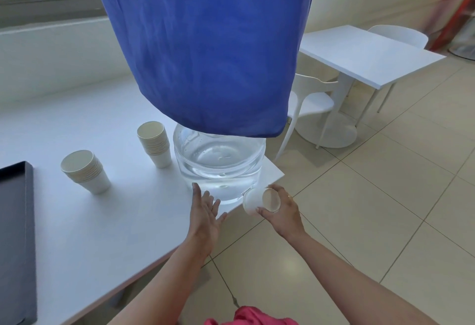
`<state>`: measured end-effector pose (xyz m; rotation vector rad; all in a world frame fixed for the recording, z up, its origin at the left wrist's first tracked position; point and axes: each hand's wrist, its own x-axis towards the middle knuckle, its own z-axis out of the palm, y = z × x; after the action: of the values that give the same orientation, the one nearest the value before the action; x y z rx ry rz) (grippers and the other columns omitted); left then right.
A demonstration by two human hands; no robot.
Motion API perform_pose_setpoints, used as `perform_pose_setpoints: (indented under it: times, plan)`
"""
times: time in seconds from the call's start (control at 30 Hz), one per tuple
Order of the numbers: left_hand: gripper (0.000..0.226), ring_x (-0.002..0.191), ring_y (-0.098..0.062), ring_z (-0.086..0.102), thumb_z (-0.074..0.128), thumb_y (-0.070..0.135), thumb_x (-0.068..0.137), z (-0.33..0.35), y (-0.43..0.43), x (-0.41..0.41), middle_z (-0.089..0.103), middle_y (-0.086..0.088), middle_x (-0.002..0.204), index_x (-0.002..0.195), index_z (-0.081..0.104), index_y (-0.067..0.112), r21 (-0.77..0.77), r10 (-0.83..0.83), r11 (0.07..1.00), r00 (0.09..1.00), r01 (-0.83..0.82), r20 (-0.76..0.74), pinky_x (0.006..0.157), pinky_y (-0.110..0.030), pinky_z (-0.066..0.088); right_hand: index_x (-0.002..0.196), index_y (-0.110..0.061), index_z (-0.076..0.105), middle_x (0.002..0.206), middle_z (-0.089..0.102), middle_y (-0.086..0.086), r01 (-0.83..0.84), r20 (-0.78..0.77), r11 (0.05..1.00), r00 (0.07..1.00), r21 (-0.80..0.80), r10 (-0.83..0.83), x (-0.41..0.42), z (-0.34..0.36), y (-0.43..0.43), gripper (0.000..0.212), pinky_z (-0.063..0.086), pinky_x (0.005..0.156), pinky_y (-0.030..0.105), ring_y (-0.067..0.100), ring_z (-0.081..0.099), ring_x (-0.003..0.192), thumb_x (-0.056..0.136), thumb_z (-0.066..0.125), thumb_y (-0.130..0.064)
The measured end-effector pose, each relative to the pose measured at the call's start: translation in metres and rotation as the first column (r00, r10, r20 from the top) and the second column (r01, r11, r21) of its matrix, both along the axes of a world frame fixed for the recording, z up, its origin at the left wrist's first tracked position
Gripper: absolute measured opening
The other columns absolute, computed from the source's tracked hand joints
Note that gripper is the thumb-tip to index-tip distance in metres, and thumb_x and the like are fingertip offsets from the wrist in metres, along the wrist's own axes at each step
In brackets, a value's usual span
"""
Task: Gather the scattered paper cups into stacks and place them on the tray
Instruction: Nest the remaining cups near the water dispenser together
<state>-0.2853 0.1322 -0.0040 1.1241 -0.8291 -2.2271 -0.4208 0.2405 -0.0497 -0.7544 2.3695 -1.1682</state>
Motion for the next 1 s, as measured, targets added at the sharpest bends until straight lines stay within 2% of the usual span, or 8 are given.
perform_pose_setpoints:
  times: [0.27,0.43,0.63,0.77,1.0]
  plan:
    - [0.079,0.142,-0.02,0.025,0.028,0.063,0.089,0.001,0.001,-0.001,0.015,-0.008,0.157,0.148,0.016,0.012,0.008,0.03,1.0,1.0,-0.03,-0.008,0.112,-0.045,0.026,0.127,-0.023,0.048,0.119,0.055,0.0,0.024,-0.03,0.999,0.999,-0.048,-0.025,-0.003,0.005,0.008,0.061,0.044,0.086,0.032,0.016,0.047,0.102,0.073,0.076,-0.02]
    - [0.079,0.142,-0.02,0.026,0.027,0.064,0.089,-0.001,0.001,-0.002,0.016,-0.007,0.157,0.148,0.018,0.013,0.012,0.038,0.999,0.999,-0.038,-0.009,0.112,-0.045,0.027,0.125,-0.024,0.048,0.11,0.052,-0.004,0.06,-0.006,0.994,0.998,-0.095,-0.061,-0.005,0.01,0.018,0.06,0.046,0.084,0.034,0.019,0.048,0.099,0.072,0.074,-0.017]
    - [0.076,0.141,-0.021,0.027,0.029,0.063,0.089,-0.004,0.002,-0.004,0.019,-0.006,0.156,0.148,0.019,0.015,-0.024,0.022,1.0,0.999,-0.021,0.047,0.114,-0.045,0.024,0.126,-0.028,0.047,0.114,0.053,-0.005,0.134,0.115,0.98,0.986,-0.149,-0.117,-0.007,0.003,0.032,0.06,0.047,0.084,0.033,0.022,0.052,0.103,0.073,0.074,-0.016]
    - [0.072,0.141,-0.025,0.026,0.033,0.056,0.092,-0.015,0.011,-0.011,0.022,-0.009,0.155,0.147,0.021,0.011,-0.022,-0.087,0.996,0.98,0.092,0.177,0.115,-0.042,0.021,0.122,-0.028,0.047,0.114,0.054,-0.001,0.142,0.185,0.976,0.976,-0.163,-0.111,-0.004,-0.001,0.033,0.056,0.044,0.077,0.027,0.025,0.054,0.103,0.074,0.073,-0.014]
    - [0.056,0.141,-0.017,0.027,0.035,0.04,0.098,-0.033,0.019,-0.021,0.029,-0.006,0.153,0.144,0.03,0.009,-0.066,-0.272,0.949,0.908,0.307,0.317,0.111,-0.037,0.025,0.122,-0.027,0.047,0.117,0.053,0.0,0.168,0.236,0.971,0.964,-0.173,-0.125,-0.002,-0.003,0.032,0.054,0.041,0.072,0.023,0.025,0.055,0.103,0.076,0.073,-0.016]
